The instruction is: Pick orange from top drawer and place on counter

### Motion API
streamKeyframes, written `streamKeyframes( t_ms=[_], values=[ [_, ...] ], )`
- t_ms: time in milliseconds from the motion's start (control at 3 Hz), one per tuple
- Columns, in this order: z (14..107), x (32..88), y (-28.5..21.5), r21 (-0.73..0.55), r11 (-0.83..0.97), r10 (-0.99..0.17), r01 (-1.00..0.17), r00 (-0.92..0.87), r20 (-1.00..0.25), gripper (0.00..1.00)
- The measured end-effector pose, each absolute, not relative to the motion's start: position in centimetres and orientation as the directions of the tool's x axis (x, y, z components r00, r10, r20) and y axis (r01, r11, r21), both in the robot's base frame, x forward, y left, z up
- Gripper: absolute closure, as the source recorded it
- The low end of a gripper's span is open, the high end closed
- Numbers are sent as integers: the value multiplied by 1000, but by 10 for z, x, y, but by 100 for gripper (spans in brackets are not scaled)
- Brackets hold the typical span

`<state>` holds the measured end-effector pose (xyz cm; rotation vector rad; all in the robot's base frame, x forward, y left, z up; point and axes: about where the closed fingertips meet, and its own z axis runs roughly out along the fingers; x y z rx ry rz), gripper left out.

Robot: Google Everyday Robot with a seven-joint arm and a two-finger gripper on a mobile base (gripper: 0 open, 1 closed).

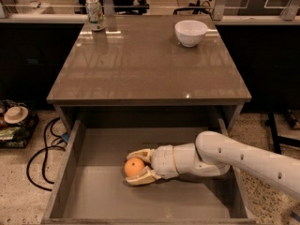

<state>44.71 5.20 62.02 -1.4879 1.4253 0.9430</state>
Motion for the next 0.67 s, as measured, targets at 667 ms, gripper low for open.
streamKeyframes(
  t_ms=[667],
  values=[
    [700,465,49,-51,166,-356,-985,-12,-934,100]
  ],
)
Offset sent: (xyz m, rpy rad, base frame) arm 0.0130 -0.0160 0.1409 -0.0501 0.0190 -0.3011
